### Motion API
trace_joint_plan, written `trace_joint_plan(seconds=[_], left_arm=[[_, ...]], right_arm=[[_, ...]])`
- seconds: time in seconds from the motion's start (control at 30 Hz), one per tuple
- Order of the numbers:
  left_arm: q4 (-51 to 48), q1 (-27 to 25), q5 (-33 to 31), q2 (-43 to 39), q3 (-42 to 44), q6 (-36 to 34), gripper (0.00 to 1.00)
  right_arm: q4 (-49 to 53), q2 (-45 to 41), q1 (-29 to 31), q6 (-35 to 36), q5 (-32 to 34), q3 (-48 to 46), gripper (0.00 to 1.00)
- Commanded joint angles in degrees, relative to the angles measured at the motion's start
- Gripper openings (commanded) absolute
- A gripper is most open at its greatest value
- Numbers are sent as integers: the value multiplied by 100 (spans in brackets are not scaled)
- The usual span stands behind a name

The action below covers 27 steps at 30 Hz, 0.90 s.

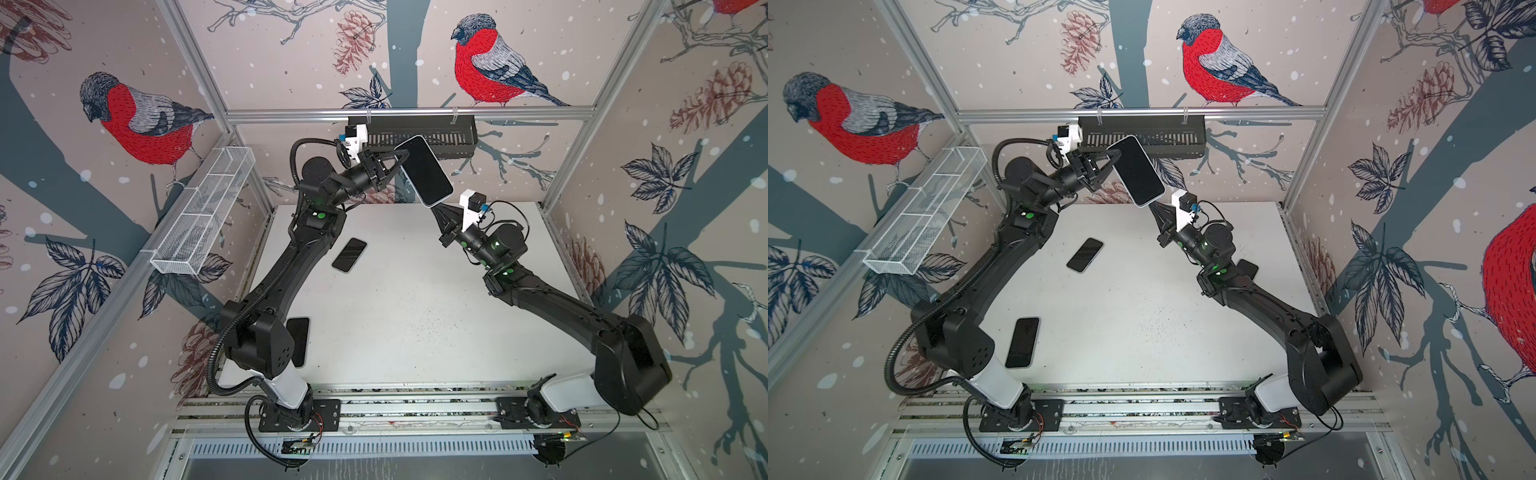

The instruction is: Take the phone out of the phone case

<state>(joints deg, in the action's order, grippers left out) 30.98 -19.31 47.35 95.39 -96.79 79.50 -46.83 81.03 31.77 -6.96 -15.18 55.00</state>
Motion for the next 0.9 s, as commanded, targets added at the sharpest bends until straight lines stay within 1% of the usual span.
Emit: trace_joint_plan(seconds=[0.0,0.1,0.13,0.17,0.2,0.3,0.37,0.4,0.47,0.5,0.6,0.7,0.77,0.87], left_arm=[[-384,97,334,20,-277,-151,0],[-349,259,512,14,-269,-294,0],[-398,303,611,19,-291,-454,0],[-603,339,717,23,-346,-758,0],[-875,370,803,39,-430,-1076,0],[-2267,384,1108,172,-926,-2610,0],[-3472,376,1186,306,-1396,-3767,0],[-3893,382,1200,356,-1571,-4228,0],[-4979,378,1057,440,-2034,-5299,0],[-5308,383,952,453,-2176,-5664,0],[-5642,384,898,340,-2233,-6406,0],[-5898,365,996,231,-2213,-7088,0],[-6179,304,901,119,-2171,-7676,0],[-6176,230,856,-124,-1957,-8100,0]], right_arm=[[711,-359,-32,600,954,-160,24],[698,-794,-284,273,907,-561,47],[678,-901,-401,126,868,-702,55],[671,-1084,-537,-22,713,-780,63],[698,-1188,-677,-126,522,-808,67],[977,-1357,-1030,-337,-123,-632,77],[1314,-1354,-1183,-326,-559,-364,79],[1460,-1341,-1225,-295,-738,-277,79],[1691,-1309,-1286,-179,-1079,-93,79],[1769,-1301,-1295,-101,-1215,-37,79],[1983,-1244,-1361,95,-1738,124,78],[2168,-1089,-1395,303,-2448,326,76],[2321,-953,-1393,478,-2950,496,75],[2803,-630,-1380,758,-3436,868,71]])
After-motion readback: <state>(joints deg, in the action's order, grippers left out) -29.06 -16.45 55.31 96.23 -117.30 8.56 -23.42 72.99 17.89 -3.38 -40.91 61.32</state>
